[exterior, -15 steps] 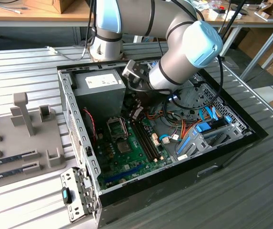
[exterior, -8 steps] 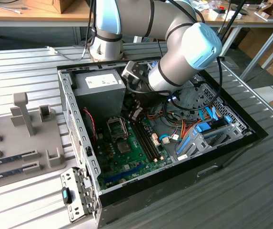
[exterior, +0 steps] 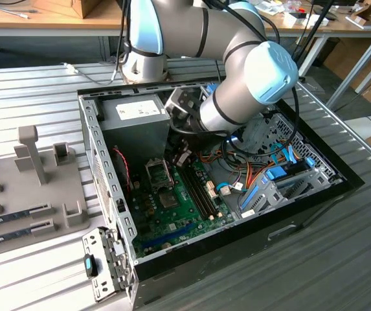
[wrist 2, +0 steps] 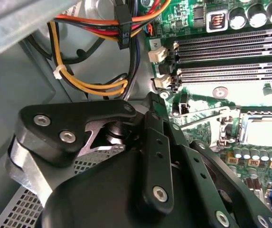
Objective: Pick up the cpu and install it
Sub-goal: 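Place the cpu into insertion slot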
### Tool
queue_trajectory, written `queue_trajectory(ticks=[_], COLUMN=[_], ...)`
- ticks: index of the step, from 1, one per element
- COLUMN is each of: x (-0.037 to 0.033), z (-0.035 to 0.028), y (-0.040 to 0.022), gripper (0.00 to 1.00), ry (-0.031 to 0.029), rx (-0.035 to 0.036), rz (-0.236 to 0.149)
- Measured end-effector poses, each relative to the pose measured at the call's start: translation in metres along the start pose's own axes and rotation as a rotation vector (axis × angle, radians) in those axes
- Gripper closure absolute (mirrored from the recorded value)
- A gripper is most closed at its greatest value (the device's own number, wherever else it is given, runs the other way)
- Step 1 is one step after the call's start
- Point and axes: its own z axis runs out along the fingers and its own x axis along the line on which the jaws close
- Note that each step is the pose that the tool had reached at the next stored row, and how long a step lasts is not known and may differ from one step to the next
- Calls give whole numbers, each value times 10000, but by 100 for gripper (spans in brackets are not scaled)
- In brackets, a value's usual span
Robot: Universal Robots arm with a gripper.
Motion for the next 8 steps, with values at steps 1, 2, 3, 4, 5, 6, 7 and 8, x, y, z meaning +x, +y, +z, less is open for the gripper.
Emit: queue_trajectory(ticks=[1, 2, 3, 4, 5, 6, 7, 8], x=[1, 1, 2, 3, 4, 4, 4, 8], z=[5, 10, 17, 23, 27, 29, 31, 30], y=[-2, -3, -5, -7, -8, -9, -10, -13], gripper=[89, 89, 89, 89, 89, 89, 89, 89], ry=[-2, -5, -11, -17, -22, -25, -29, -30], rx=[-3, -6, -12, -17, -21, -24, -28, -29], rz=[-1, -3, -6, -7, -7, -8, -8, -10])
